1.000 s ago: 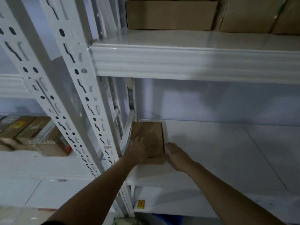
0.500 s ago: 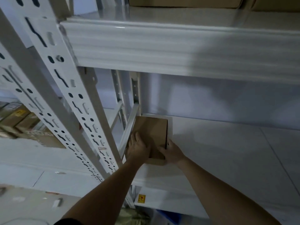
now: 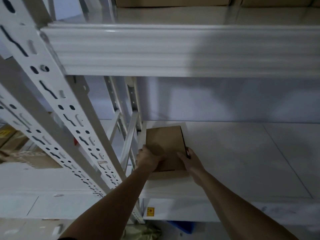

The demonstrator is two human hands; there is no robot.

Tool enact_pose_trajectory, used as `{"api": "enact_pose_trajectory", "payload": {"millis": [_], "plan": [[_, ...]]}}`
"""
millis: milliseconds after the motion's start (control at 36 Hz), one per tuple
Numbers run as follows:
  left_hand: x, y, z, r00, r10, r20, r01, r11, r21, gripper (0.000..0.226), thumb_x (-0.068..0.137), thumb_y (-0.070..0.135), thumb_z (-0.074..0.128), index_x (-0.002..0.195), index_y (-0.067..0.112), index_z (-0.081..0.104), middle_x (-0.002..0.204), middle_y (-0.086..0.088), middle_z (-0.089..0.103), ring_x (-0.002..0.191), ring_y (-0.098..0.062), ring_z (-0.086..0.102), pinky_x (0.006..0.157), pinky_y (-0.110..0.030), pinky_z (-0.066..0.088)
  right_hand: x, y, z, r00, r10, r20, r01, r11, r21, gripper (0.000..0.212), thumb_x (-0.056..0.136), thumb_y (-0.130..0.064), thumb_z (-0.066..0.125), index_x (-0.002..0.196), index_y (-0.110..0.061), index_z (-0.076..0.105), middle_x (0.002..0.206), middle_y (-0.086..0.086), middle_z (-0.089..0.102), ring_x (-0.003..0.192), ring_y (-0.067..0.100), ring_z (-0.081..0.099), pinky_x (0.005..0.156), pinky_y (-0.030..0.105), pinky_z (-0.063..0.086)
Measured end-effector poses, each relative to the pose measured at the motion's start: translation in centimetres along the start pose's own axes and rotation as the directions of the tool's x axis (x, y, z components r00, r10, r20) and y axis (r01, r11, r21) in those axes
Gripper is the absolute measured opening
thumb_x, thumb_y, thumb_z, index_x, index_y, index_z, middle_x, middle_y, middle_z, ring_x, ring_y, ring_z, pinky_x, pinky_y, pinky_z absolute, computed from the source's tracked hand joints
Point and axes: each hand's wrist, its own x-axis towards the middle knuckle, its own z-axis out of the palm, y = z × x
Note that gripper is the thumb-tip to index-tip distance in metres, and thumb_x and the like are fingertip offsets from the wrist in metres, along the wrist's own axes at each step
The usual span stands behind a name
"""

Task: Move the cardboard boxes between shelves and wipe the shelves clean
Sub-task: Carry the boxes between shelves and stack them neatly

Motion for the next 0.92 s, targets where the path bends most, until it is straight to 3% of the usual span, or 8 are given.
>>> {"api": "enact_pose_trajectory", "payload": {"millis": [139,194,306,361,472,611,833,917], "plan": [[-1.6,-0.4,-0.1,0.984,0.171,0.055,-0.153,0.957,-0.246,0.100,0.068,0.044,0.092,0.152,0.019,0.043,0.142,-0.005,0.051,0.125,-0.028,0.055,0.107,-0.046,0.049,-2.2,0.7,-2.5,0.994,0.060,-0.087,-0.042,0.979,0.199,0.047,0.096,-0.038,0.069,0.138,-0.037,0.049,0.132,0.000,0.064,0.113,0.023,0.066,0.100,0.052,0.055],[-2.4,-0.7,-0.1,0.977,0.206,0.059,-0.165,0.901,-0.401,0.088,0.073,0.036,0.091,0.149,0.023,0.047,0.136,-0.002,0.056,0.117,-0.023,0.060,0.096,-0.040,0.056,-3.5,0.6,-3.4,0.996,0.067,-0.063,-0.048,0.963,0.267,0.050,0.097,-0.030,0.067,0.144,-0.036,0.049,0.131,-0.001,0.067,0.110,0.023,0.070,0.094,0.048,0.059],[-4.3,-0.8,-0.5,0.945,0.207,0.254,0.026,0.726,-0.687,0.067,0.087,0.036,0.080,0.146,0.026,0.051,0.124,-0.002,0.068,0.104,-0.024,0.070,0.079,-0.035,0.061,-6.5,0.2,-3.8,1.000,-0.002,-0.024,0.010,0.942,0.335,0.043,0.101,-0.015,0.058,0.143,-0.028,0.055,0.120,-0.003,0.074,0.105,0.018,0.073,0.080,0.034,0.061],[-5.0,-1.0,-0.8,0.901,0.257,0.350,0.114,0.637,-0.763,0.057,0.090,0.039,0.076,0.142,0.026,0.057,0.123,-0.005,0.073,0.104,-0.025,0.073,0.079,-0.037,0.062,-7.3,-0.4,-3.8,0.999,-0.020,-0.035,0.031,0.935,0.353,0.042,0.102,-0.013,0.056,0.142,-0.027,0.055,0.120,-0.002,0.074,0.106,0.018,0.073,0.085,0.036,0.061],[-8.0,-2.4,-0.9,0.859,0.339,0.385,0.111,0.609,-0.785,0.057,0.090,0.042,0.075,0.142,0.027,0.056,0.127,-0.006,0.072,0.108,-0.027,0.072,0.085,-0.042,0.062,-9.9,0.5,-4.7,0.999,0.026,-0.019,-0.018,0.933,0.359,0.057,0.099,-0.024,0.061,0.153,-0.029,0.042,0.134,0.000,0.067,0.114,0.022,0.070,0.097,0.052,0.057],[-12.4,-3.5,-1.0,0.864,0.350,0.363,0.075,0.622,-0.780,0.051,0.093,0.038,0.074,0.140,0.029,0.056,0.126,-0.006,0.072,0.104,-0.025,0.074,0.079,-0.038,0.062,-14.3,0.5,-5.3,0.995,0.051,0.084,-0.074,0.950,0.305,0.042,0.096,-0.047,0.067,0.136,-0.046,0.055,0.125,-0.007,0.070,0.111,0.022,0.070,0.089,0.047,0.061],[-21.1,-4.2,-1.1,0.876,0.356,0.325,0.038,0.621,-0.783,0.042,0.096,0.033,0.070,0.136,0.031,0.056,0.122,-0.003,0.073,0.100,-0.020,0.075,0.073,-0.030,0.061,-20.6,2.6,-7.4,0.995,0.009,0.099,-0.030,0.975,0.222,0.043,0.099,-0.042,0.063,0.140,-0.045,0.050,0.126,-0.007,0.069,0.113,0.020,0.068,0.095,0.046,0.057],[-24.1,-4.7,-1.1,0.887,0.347,0.305,0.027,0.621,-0.784,0.040,0.095,0.036,0.071,0.133,0.036,0.056,0.120,-0.002,0.074,0.099,-0.020,0.075,0.076,-0.034,0.062,-22.7,3.0,-8.1,0.994,-0.006,0.106,-0.015,0.981,0.195,0.047,0.097,-0.045,0.065,0.142,-0.044,0.050,0.125,-0.008,0.070,0.113,0.020,0.068,0.099,0.048,0.055]]}}
